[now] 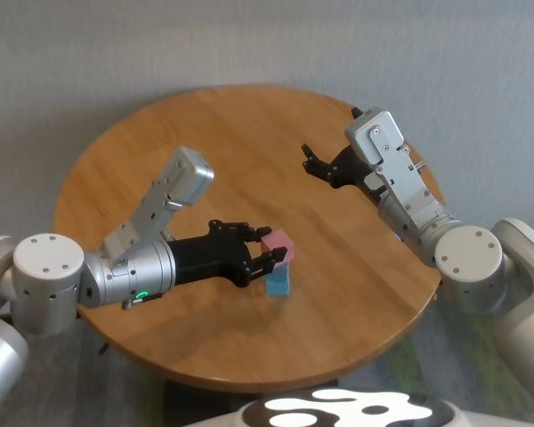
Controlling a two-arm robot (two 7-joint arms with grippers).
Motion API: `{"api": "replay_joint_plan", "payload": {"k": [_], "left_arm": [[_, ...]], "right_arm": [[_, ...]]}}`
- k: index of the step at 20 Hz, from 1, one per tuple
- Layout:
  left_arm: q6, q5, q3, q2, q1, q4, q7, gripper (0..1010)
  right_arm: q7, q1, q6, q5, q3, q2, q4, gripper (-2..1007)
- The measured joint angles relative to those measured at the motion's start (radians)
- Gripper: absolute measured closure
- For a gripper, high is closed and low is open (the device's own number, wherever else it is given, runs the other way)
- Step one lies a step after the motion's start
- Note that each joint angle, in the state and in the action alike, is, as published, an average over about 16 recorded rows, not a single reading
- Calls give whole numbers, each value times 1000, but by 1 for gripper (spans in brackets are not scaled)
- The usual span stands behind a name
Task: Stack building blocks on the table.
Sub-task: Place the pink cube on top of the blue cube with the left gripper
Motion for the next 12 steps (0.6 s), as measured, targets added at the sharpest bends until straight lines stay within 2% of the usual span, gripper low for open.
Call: {"api": "replay_joint_plan", "payload": {"k": [12], "left_arm": [[4,-11,25,9,-9,1,24,610]], "right_arm": [[0,0,0,0,0,0,0,0]]}}
